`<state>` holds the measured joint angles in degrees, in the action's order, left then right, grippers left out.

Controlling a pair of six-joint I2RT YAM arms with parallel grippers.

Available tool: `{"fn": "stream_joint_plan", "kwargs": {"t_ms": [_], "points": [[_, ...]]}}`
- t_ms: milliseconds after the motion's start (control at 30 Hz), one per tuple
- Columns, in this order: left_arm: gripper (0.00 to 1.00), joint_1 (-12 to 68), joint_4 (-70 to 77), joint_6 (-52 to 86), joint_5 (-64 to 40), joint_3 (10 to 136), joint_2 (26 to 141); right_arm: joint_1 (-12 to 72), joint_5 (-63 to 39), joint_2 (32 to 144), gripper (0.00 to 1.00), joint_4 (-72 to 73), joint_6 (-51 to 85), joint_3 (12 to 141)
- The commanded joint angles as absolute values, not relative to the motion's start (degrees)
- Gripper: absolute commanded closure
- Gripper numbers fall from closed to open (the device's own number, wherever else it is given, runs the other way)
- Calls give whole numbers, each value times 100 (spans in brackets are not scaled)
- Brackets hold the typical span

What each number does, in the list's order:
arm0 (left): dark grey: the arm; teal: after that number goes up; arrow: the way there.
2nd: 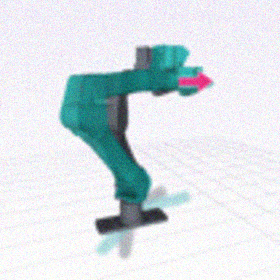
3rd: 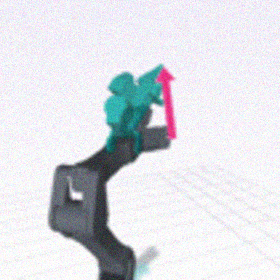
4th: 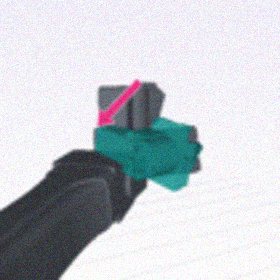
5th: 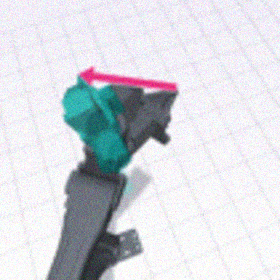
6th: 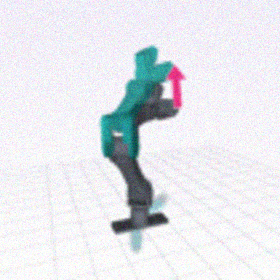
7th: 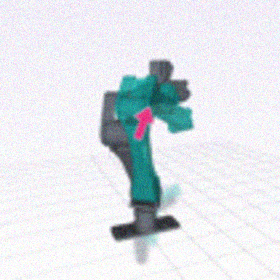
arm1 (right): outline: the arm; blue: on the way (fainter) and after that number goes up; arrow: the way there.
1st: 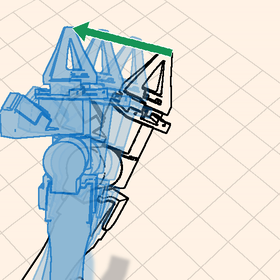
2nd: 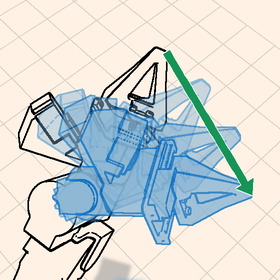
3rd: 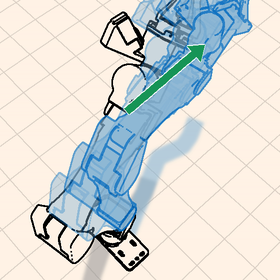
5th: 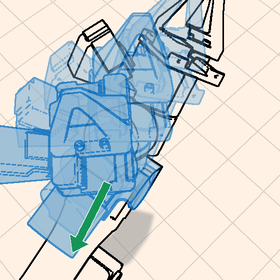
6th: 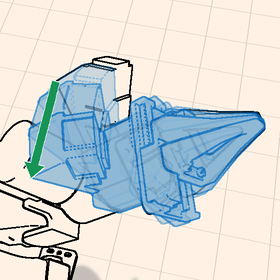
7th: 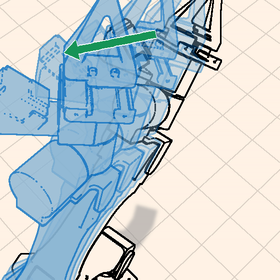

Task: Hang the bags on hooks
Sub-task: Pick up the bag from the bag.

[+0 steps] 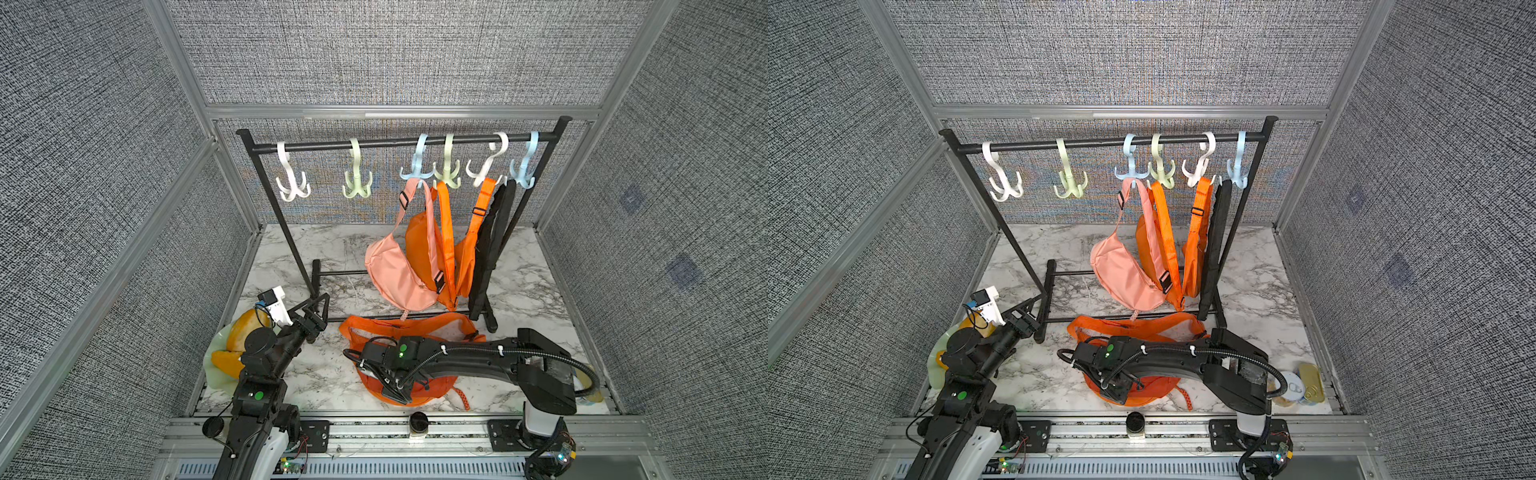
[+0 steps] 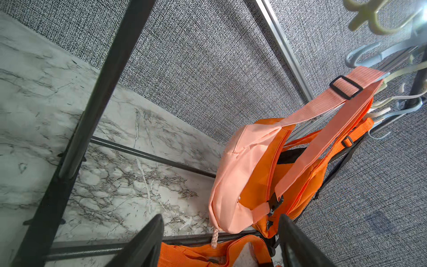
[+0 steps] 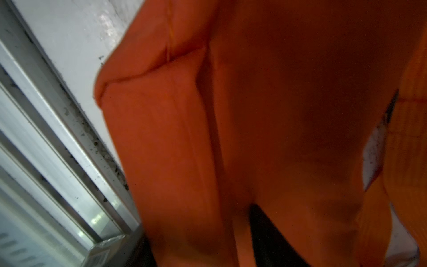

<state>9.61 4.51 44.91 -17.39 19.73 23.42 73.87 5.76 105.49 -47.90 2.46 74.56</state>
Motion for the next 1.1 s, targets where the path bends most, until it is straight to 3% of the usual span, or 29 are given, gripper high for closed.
{"fn": "stream_joint_plan", "kwargs": {"t_ms": [0, 100, 500, 767, 900, 1067], "points": [[22, 951, 397, 4371, -1695, 2064, 2329, 7385, 619, 10426, 87, -4949, 316, 7532], [22, 949, 437, 4352, -1727, 2142, 2329, 7383, 643, 10175, 100, -4905, 291, 7528], [22, 954, 172, 3991, -1928, 2658, 2137, 6806, 1004, 8353, 100, -4261, 241, 7346], [25, 1020, 843, 4433, -2676, 2593, 2654, 6038, 467, 6531, 100, -1687, 953, 6283], [27, 1527, 943, 4309, -2539, 2646, 2874, 5619, 116, 6043, 100, -1086, 1270, 6141], [26, 2725, 1255, 4098, -2013, 2758, 3258, 5375, -63, 5992, 98, -888, 1410, 6299]]}}
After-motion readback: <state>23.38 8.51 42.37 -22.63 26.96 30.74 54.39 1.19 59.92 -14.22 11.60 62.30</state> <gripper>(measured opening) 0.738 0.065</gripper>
